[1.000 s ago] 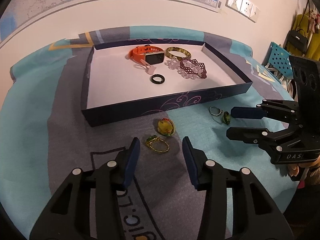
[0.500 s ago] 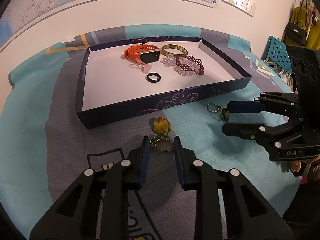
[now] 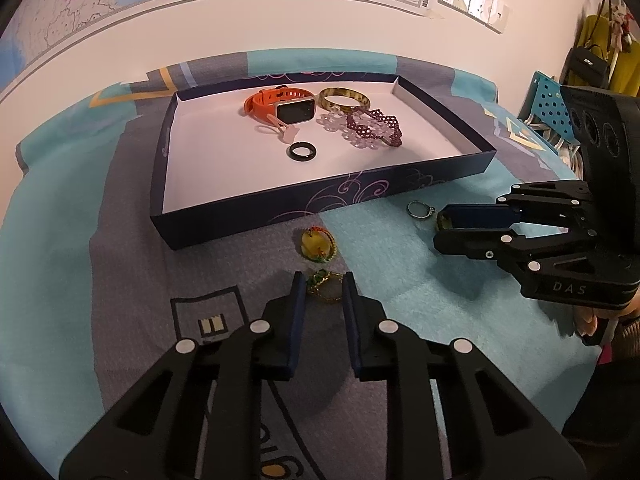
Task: Organize jewelry
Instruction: 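Grasp the green-bead cord ring with the right gripper while the left gripper grasps the gold ring, then carry the green-bead ring in the right gripper and gold ring in the left gripper over the box, then lower and open the right gripper to drop the green-bead ring while the left gripper releases the gold ring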
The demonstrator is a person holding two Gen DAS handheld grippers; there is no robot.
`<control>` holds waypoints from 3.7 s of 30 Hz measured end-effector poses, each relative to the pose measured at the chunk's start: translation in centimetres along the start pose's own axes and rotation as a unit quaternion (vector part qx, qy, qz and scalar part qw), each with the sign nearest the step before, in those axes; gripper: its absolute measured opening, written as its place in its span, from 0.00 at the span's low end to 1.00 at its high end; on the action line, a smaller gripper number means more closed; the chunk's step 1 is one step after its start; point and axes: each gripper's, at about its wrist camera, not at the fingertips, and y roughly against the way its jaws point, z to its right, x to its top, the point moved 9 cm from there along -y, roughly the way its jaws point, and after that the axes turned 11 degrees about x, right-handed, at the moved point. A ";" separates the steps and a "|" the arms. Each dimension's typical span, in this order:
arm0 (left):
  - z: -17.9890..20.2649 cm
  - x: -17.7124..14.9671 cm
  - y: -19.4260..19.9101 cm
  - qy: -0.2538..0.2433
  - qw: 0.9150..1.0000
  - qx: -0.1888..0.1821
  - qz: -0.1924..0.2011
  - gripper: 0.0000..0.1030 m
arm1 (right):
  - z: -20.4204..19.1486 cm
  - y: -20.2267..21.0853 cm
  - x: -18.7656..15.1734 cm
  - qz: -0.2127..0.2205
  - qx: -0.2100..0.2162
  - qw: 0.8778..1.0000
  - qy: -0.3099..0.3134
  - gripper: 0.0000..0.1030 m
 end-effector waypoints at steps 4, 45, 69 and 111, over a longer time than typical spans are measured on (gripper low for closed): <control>0.1 -0.1 0.1 0.000 1.000 -0.001 0.000 0.17 | 0.0 0.1 -0.1 0.002 0.003 1.000 -0.001 0.20; 0.0 0.8 1.9 0.021 0.999 -0.017 0.024 0.07 | 0.4 2.6 -0.2 0.043 0.019 0.999 -0.028 0.20; -0.1 4.2 3.8 0.021 0.997 -0.023 0.066 0.07 | 1.5 4.5 3.0 0.079 0.002 0.997 -0.015 0.20; -0.3 7.1 2.4 0.026 0.997 -0.022 0.067 0.07 | 3.6 2.7 5.9 0.079 -0.014 0.997 -0.013 0.20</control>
